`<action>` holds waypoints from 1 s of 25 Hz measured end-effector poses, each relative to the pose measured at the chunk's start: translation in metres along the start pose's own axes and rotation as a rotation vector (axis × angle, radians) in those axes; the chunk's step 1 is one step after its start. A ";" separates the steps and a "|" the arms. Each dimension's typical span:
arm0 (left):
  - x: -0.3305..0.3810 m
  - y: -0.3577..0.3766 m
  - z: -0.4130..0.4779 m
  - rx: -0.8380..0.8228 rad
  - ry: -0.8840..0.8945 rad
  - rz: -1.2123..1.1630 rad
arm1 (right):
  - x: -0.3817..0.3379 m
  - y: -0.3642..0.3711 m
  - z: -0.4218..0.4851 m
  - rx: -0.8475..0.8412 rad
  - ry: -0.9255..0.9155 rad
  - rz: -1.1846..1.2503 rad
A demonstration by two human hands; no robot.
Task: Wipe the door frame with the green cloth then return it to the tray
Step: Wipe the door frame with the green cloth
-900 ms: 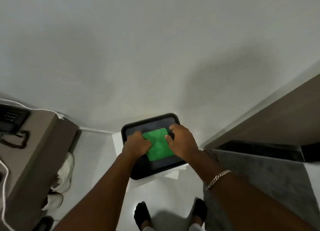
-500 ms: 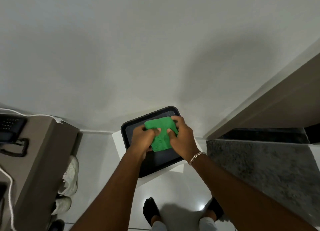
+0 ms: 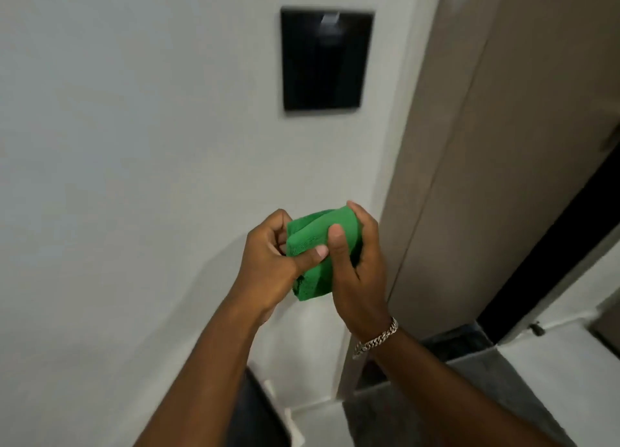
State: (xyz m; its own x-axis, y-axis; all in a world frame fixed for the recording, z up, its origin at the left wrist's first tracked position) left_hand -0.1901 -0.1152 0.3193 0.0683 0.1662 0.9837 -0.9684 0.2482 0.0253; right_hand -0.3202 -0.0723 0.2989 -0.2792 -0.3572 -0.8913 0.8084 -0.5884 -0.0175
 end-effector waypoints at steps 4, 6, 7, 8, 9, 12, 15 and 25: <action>0.120 0.063 0.053 0.013 0.258 -0.005 | -0.088 -0.050 0.097 0.209 -0.263 -0.001; 0.170 0.086 0.069 0.052 0.355 -0.022 | -0.127 -0.066 0.135 0.289 -0.379 -0.015; 0.193 0.095 0.077 0.070 0.410 -0.023 | -0.146 -0.073 0.151 0.329 -0.444 -0.018; 0.217 0.103 0.083 0.090 0.483 -0.008 | -0.165 -0.080 0.166 0.360 -0.508 -0.015; 0.241 0.111 0.089 0.111 0.571 0.023 | -0.183 -0.085 0.182 0.382 -0.562 -0.006; 0.307 0.125 0.100 0.173 0.820 0.134 | -0.235 -0.097 0.225 0.441 -0.691 0.019; 0.362 0.128 0.110 0.257 1.020 0.310 | -0.285 -0.104 0.263 0.515 -0.776 0.035; 0.390 0.094 0.174 0.746 1.134 1.388 | -0.329 -0.088 0.304 0.742 -0.848 -0.251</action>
State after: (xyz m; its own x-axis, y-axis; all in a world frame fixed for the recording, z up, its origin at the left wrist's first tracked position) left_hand -0.2964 -0.1929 0.7362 -0.9115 0.3770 -0.1641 -0.3465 -0.9192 -0.1873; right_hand -0.4571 -0.1236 0.7315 -0.8747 -0.3771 -0.3044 0.2561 -0.8929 0.3703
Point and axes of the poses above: each hand's wrist, its own z-axis towards the middle knuckle, its own y-axis out of the palm, x = y × z, the point moved 4 cm from there along z, towards the middle knuckle, and after that the axes turned 3 degrees about x, right-handed, at the moved point
